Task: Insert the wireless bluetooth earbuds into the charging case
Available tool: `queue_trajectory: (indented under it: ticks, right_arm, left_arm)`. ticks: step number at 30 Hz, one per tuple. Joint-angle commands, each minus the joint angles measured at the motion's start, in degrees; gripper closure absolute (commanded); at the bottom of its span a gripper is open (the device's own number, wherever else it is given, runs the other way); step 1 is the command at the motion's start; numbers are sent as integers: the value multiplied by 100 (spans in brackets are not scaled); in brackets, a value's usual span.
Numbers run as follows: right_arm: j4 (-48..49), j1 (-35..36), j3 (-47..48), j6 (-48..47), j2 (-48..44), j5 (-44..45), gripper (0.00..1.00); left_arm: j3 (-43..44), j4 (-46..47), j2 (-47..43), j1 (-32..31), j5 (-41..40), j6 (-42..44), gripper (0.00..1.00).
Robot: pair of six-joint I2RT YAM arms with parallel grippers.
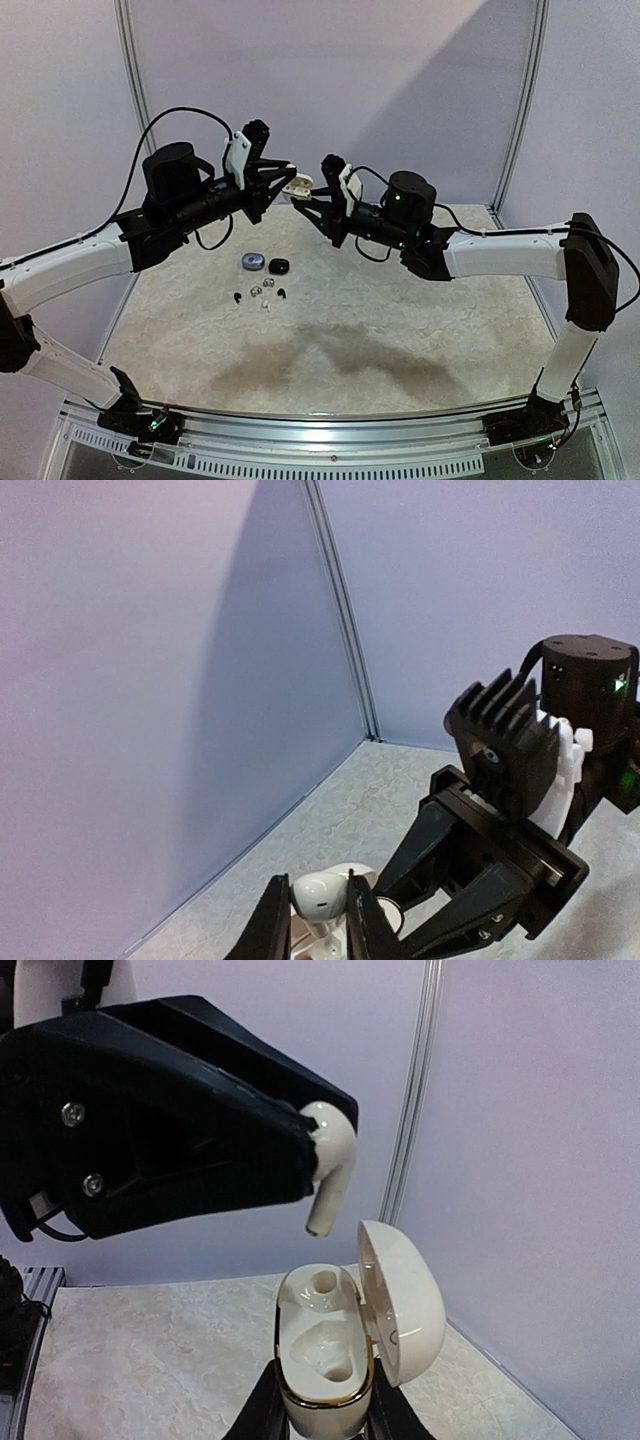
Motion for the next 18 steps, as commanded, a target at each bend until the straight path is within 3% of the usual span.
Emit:
queue_trajectory:
  ticks: [1, 18]
  right_arm:
    - [19, 54, -31, -59, -231, -12, 100]
    - [8, 54, -16, 24, -289, 21, 100]
  left_arm:
    - [-113, 23, 66, -81, -117, 107, 100]
    - [-261, 71, 1, -72, -366, 331, 100]
